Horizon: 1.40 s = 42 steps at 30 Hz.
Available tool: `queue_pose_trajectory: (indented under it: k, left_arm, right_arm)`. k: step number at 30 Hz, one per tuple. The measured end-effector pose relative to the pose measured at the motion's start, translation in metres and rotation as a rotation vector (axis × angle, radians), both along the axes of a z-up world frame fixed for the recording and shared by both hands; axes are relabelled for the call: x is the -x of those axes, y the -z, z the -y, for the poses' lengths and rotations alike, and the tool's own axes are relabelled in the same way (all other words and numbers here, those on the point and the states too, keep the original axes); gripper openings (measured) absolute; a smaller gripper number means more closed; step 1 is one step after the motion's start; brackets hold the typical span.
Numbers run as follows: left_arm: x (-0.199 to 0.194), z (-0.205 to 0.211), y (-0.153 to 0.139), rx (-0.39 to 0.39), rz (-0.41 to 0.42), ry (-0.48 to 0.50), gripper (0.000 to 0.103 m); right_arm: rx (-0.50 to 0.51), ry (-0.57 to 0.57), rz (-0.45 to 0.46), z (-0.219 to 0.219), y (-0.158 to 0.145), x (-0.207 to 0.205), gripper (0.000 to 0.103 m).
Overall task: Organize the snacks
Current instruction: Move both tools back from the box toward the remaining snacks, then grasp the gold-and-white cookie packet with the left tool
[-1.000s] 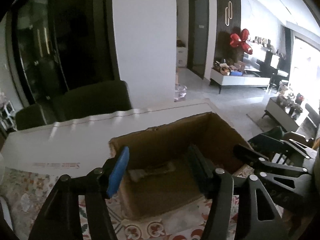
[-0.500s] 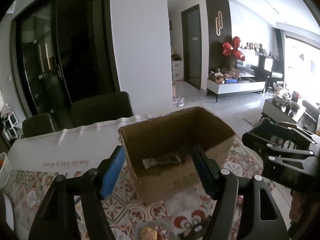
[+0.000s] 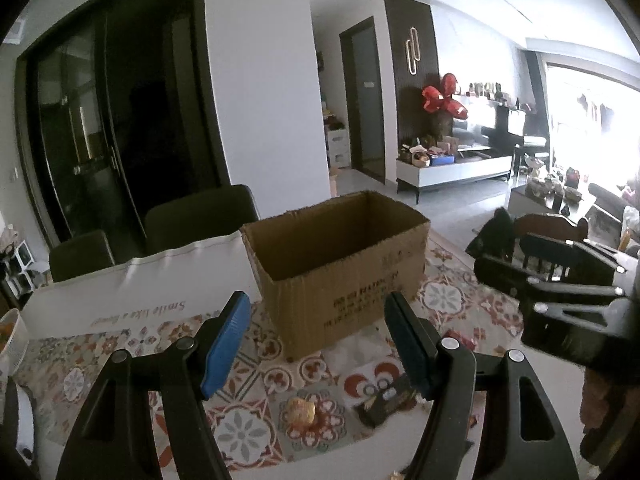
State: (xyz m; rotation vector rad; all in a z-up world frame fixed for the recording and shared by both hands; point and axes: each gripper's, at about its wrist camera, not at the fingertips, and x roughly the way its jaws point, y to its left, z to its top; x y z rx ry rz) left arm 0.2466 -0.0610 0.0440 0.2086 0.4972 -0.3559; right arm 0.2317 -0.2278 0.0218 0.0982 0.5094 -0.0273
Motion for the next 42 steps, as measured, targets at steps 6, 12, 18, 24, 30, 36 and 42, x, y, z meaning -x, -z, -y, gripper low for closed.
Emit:
queue_pose_trajectory:
  k: [6, 12, 18, 24, 30, 36, 42]
  left_arm:
    - [0.023, -0.01, 0.011, 0.001, -0.004, 0.003, 0.069]
    - [0.048, -0.015, 0.024, -0.026, -0.01, 0.023, 0.069]
    - [0.069, -0.02, 0.042, -0.038, -0.02, 0.039, 0.069]
    - [0.086, -0.024, 0.059, -0.073, -0.02, 0.059, 0.069]
    - [0.098, -0.025, 0.078, -0.109, -0.032, 0.086, 0.069]
    - [0.105, -0.026, 0.097, -0.102, -0.07, 0.094, 0.069]
    - [0.107, -0.021, 0.123, -0.128, -0.124, 0.117, 0.069]
  right_arm:
    - [0.006, 0.036, 0.022, -0.006, 0.005, 0.03, 0.071]
    - [0.031, 0.033, 0.03, -0.013, 0.016, 0.053, 0.071]
    - [0.028, 0.023, 0.021, -0.02, 0.029, 0.073, 0.071]
    - [0.058, 0.017, -0.009, -0.028, 0.049, 0.088, 0.071]
    - [0.06, -0.003, -0.054, -0.033, 0.069, 0.097, 0.071]
    - [0.063, 0.009, -0.095, -0.034, 0.089, 0.101, 0.071]
    - [0.056, -0.004, -0.151, -0.038, 0.112, 0.1, 0.071]
